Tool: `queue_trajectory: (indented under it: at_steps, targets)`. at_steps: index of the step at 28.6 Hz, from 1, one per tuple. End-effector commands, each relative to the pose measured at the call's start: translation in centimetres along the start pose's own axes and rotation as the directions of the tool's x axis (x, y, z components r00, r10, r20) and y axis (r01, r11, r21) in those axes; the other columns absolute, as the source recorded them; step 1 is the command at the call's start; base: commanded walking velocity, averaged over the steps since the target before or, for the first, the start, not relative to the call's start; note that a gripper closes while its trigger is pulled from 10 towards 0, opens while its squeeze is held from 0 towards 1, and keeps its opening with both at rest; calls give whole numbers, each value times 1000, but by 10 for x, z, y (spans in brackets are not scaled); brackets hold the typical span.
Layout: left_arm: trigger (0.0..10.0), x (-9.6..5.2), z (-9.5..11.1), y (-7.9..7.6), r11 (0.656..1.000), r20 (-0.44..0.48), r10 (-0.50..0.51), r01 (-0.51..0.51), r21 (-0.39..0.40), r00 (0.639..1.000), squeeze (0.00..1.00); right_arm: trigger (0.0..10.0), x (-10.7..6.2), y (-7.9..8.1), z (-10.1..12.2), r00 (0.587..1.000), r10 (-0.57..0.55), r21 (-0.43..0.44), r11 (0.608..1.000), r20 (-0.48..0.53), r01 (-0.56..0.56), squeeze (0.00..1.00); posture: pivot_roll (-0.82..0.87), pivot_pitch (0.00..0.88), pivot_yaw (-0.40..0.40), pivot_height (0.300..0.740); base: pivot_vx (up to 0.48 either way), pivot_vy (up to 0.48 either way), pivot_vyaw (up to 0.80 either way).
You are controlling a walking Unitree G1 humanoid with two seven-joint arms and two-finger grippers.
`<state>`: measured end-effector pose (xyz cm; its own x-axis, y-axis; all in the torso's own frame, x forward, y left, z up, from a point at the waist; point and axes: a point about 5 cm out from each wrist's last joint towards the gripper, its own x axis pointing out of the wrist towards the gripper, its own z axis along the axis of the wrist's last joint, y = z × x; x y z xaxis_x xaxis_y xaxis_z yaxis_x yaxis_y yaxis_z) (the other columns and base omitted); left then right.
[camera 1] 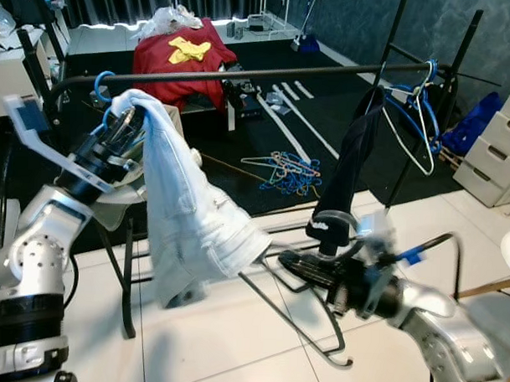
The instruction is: Hang hanger
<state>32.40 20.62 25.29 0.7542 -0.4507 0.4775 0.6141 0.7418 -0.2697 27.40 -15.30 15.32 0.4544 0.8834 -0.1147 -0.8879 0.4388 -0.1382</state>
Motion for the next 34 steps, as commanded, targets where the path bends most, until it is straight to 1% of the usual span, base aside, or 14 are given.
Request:
queue_trajectory:
  at_steps: [1, 6, 8, 15, 18, 19, 22, 23, 25, 27, 29, 30, 32, 34]
  targets:
    - [0, 2, 5, -4, 998, 19, -12, 11, 55, 1000, 0, 0, 3, 0, -7, 999, -14, -41, 999, -51, 12, 0, -200, 60, 25, 740, 0, 0, 0]
    - [0, 2, 4, 0, 991, 5, 47, -47, 129, 999, 0, 0, 5, -9, -6, 993, -105, -119, 988, -43, 100, 0, -207, 64, 24, 740, 0, 0, 0]
    - [0, 6, 14, 11, 954, 83, 174, -189, 231, 981, 0, 0, 3, -8, 3, 989, -131, -9, 991, 71, 132, 0, -207, 69, 23, 740, 0, 0, 0]
    - [0, 13, 27, 16, 916, 195, 288, -329, 228, 937, 0, 0, -3, -5, 15, 960, -132, 181, 980, 247, 89, 0, -209, 72, 27, 740, 0, 0, 0]
    - [0, 16, 29, 13, 917, 202, 294, -335, 216, 934, 0, 0, -5, -15, 22, 906, -243, 267, 951, 347, 153, 0, -207, 72, 27, 740, 0, 0, 0]
    - [0, 19, 29, 11, 922, 197, 293, -331, 201, 936, 0, 0, -10, -26, 37, 789, -370, 432, 889, 490, 149, 0, -203, 71, 28, 740, 0, 0, 0]
    - [0, 22, 29, 9, 922, 190, 291, -328, 205, 938, 0, 0, -11, -30, 41, 767, -398, 432, 884, 503, 176, 0, -209, 70, 36, 740, 0, 0, 0]
    - [0, 25, 29, 8, 921, 187, 292, -329, 209, 938, 0, 0, -3, -26, 36, 870, -315, 226, 943, 380, 243, 0, -208, 68, 38, 740, 0, 0, 0]
    - [0, 25, 29, 8, 921, 187, 292, -329, 209, 938, 0, 0, -3, -26, 36, 870, -315, 226, 943, 380, 243, 0, -208, 68, 38, 740, 0, 0, 0]
    - [0, 30, 30, 6, 917, 193, 292, -332, 222, 937, 0, 0, 9, -13, 15, 983, -161, -217, 960, 94, 178, 0, -213, 64, 38, 740, 0, 0, 0]
    - [0, 30, 30, 6, 917, 193, 292, -332, 222, 937, 0, 0, 9, -13, 15, 983, -161, -217, 960, 94, 178, 0, -213, 64, 38, 740, 0, 0, 0]
    - [0, 34, 30, 4, 914, 203, 287, -331, 235, 936, 0, 0, 15, -7, 5, 995, -97, -388, 918, -23, 80, 0, -207, 62, 33, 740, 0, 0, 0]
    - [0, 39, 30, 1, 913, 213, 278, -326, 246, 937, 0, 0, 18, -4, -2, 995, -64, -433, 901, -74, 25, 0, -207, 60, 32, 740, 0, 0, 0]
    - [0, 44, 31, -3, 913, 217, 263, -315, 258, 940, 0, 0, 22, -3, -5, 997, -65, -365, 930, -52, 41, 0, -202, 59, 31, 740, 0, 0, 0]
